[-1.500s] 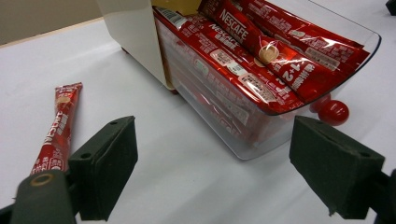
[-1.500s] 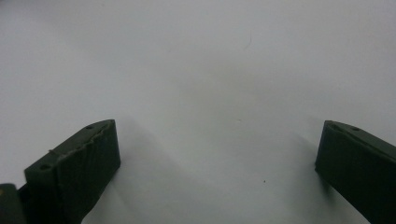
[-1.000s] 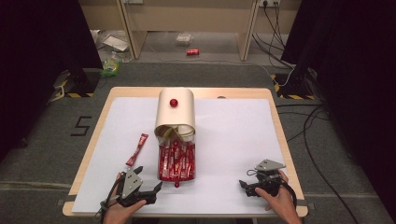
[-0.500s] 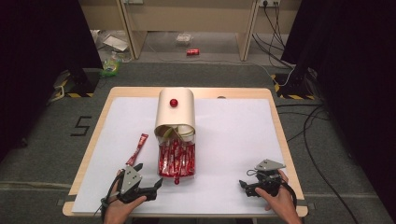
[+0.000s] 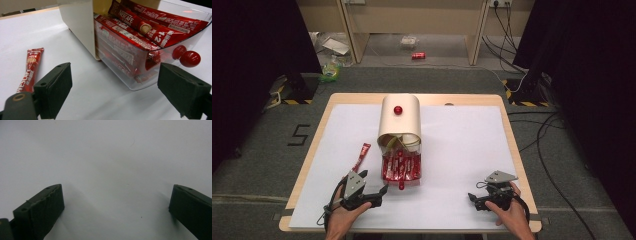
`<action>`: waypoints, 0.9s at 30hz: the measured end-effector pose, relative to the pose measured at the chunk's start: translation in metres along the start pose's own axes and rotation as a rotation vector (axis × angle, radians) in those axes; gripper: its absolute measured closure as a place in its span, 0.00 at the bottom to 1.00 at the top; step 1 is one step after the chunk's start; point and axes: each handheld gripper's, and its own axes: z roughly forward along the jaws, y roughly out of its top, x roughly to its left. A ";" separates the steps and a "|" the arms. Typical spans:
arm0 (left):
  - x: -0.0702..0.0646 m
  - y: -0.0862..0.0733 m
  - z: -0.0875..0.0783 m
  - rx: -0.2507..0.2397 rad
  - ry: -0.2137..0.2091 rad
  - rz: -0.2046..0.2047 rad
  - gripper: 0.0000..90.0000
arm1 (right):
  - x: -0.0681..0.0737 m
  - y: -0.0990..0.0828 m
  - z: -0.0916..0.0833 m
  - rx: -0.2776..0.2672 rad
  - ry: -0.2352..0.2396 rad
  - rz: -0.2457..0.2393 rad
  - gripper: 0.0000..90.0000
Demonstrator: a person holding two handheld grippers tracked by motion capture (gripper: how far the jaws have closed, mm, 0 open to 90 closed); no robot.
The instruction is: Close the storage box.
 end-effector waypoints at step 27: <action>0.012 0.014 0.028 0.000 0.016 -0.027 0.13 | 0.000 0.000 0.000 0.000 0.000 0.000 0.00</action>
